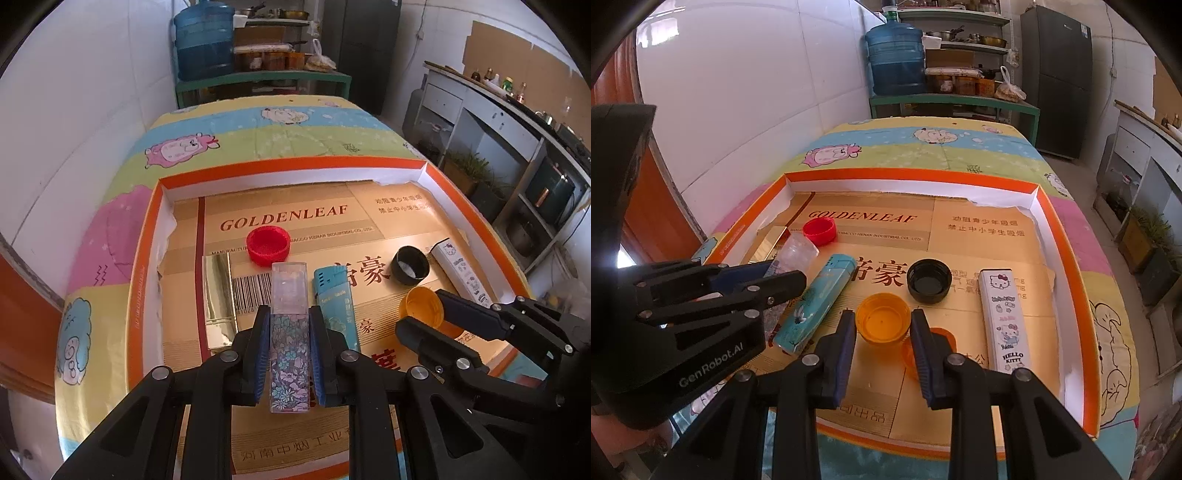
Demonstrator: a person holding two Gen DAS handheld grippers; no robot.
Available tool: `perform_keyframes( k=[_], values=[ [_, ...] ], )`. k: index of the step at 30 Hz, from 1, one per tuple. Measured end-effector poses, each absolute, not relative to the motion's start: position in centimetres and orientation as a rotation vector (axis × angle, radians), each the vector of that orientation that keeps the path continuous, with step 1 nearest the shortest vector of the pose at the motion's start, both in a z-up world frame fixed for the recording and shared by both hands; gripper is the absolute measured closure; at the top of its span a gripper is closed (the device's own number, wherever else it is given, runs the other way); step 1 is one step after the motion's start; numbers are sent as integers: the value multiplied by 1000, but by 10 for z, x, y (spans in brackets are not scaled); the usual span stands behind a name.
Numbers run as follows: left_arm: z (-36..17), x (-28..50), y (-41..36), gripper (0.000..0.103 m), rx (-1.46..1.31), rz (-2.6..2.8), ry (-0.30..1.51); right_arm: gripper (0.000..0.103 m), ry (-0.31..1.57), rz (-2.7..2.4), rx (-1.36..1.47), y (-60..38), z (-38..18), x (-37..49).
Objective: Organize rigid objects
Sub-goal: 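Lower both items into the tray and open both grippers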
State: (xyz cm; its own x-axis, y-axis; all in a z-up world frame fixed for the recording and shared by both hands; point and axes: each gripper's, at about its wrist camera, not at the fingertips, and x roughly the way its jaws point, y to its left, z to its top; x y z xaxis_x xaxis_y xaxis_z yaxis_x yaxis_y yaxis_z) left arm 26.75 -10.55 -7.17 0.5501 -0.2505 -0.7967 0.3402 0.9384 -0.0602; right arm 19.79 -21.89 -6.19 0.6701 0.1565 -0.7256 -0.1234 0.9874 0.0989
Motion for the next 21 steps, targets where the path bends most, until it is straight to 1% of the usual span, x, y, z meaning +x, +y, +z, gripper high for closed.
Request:
perform_keyframes(
  k=[7, 14, 15, 17, 19, 21],
  values=[
    [-78, 270, -102, 82, 80, -367, 928, 72, 812, 151, 30, -216, -63, 198],
    [-76, 270, -96, 79, 44, -385, 919, 72, 810, 147, 31, -216, -63, 198],
    [-75, 270, -96, 75, 43, -386, 914, 72, 810, 146, 31, -216, -63, 198],
    [-72, 268, -95, 65, 39, -391, 904, 72, 810, 145, 31, -216, -63, 197],
    [-68, 265, -93, 52, 32, -390, 885, 71, 808, 141, 29, -216, -62, 196],
    [-64, 262, -91, 49, 27, -392, 873, 71, 803, 141, 33, -216, -60, 195]
  ],
)
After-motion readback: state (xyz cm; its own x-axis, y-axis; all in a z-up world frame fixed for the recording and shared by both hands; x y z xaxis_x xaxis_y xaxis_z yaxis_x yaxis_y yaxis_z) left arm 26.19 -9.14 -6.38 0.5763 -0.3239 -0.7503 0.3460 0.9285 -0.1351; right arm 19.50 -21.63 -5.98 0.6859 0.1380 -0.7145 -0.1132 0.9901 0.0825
